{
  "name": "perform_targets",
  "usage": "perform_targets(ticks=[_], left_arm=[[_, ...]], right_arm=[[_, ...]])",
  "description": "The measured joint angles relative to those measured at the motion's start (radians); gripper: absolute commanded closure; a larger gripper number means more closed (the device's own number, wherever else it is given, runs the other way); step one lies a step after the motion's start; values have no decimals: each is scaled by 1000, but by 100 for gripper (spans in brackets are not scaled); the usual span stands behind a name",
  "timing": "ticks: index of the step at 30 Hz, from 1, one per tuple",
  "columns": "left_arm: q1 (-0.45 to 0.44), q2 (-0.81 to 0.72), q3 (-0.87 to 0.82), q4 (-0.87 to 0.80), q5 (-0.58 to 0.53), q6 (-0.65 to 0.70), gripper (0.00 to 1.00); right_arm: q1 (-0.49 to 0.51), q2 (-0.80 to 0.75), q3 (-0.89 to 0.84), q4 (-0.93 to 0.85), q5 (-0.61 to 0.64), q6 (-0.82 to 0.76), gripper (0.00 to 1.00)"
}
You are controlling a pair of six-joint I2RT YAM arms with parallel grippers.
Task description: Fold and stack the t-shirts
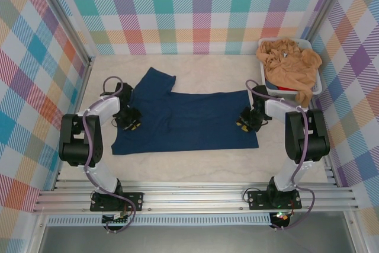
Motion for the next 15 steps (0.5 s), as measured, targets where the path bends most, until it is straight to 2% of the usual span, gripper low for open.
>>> perform_targets(ticks=[6,12,15], left_arm=[[60,61,6,55,17,1,90],[71,87,44,58,13,17,91],[71,93,59,54,6,19,83]], right_arm=[[-12,12,17,-62,43,-1,74],[-12,-7,1,-84,58,0,74],[-12,-19,-2,-109,66,-1,69]])
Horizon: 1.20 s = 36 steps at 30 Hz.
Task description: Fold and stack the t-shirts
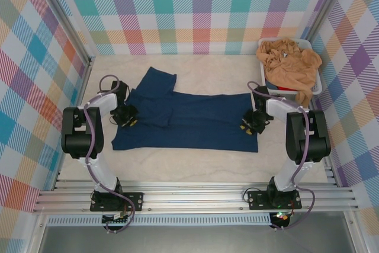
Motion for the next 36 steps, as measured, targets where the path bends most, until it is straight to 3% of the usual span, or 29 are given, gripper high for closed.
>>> perform_targets(ticks=[5,13,21,28,36], left_arm=[[-12,-17,19,-19,4,8,66],[-48,-238,0,-65,28,-33,69],[-48,-57,-55,21,82,-95,73],[-39,-136,-188,77,16,-144,76],[-34,-298,-359,75,-58,-171,75]], right_arm=[[0,-56,-5,-10,0,-33,58],[48,-182,51,-72,14,-69,60],[140,-155,-9,-84,-8,11,61],[148,-47,-30,-101,4,63,61],[257,-47,-55,-179,26,96,59]])
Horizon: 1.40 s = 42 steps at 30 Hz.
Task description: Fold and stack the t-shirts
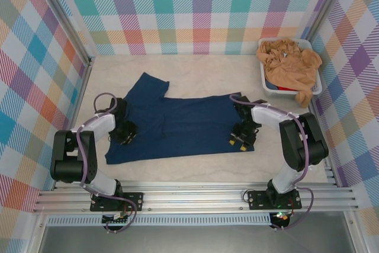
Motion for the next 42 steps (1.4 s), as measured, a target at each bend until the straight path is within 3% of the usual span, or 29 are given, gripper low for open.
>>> perform_targets(ticks=[10,14,18,22,25,30,34,35,38,40,42], left_arm=[[11,-5,7,-46,-58,16,75],[18,-13,21,-92,-82,20,71],[22,-49,91,-170,-120,35,62],[23,-39,286,-208,-129,73,58],[23,-3,423,-154,-104,97,55],[23,173,616,-8,-3,145,52],[23,274,679,134,51,195,46],[23,281,673,193,66,208,41],[24,277,609,425,100,221,8],[26,291,608,504,107,211,5],[29,329,663,512,117,203,8]], right_arm=[[93,-1,-12,-50,-5,57,57],[98,-20,25,-84,26,51,51],[72,-90,158,-98,92,13,50],[-2,-136,257,-31,139,-56,54],[-51,-113,314,38,186,-107,59],[-97,77,466,148,262,-169,63],[-119,217,539,198,278,-193,63],[-120,256,565,203,280,-197,63],[-127,343,624,209,282,-200,64],[-129,382,647,210,284,-200,64],[-133,407,662,204,284,-199,65]])
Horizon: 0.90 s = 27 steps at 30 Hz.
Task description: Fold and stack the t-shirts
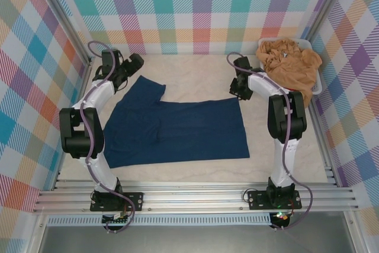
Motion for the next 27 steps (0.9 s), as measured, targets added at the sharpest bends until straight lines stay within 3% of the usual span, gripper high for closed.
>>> perform_targets(ticks=[6,15,27], left_arm=[[9,219,297,-122,18,17,22],[12,379,446,-419,20,99,37],[11,503,629,-529,12,222,36]], right_arm=[[-5,79,79,-43,0,11,68],[-7,134,132,-116,7,27,75],[-7,161,169,-138,6,24,98]])
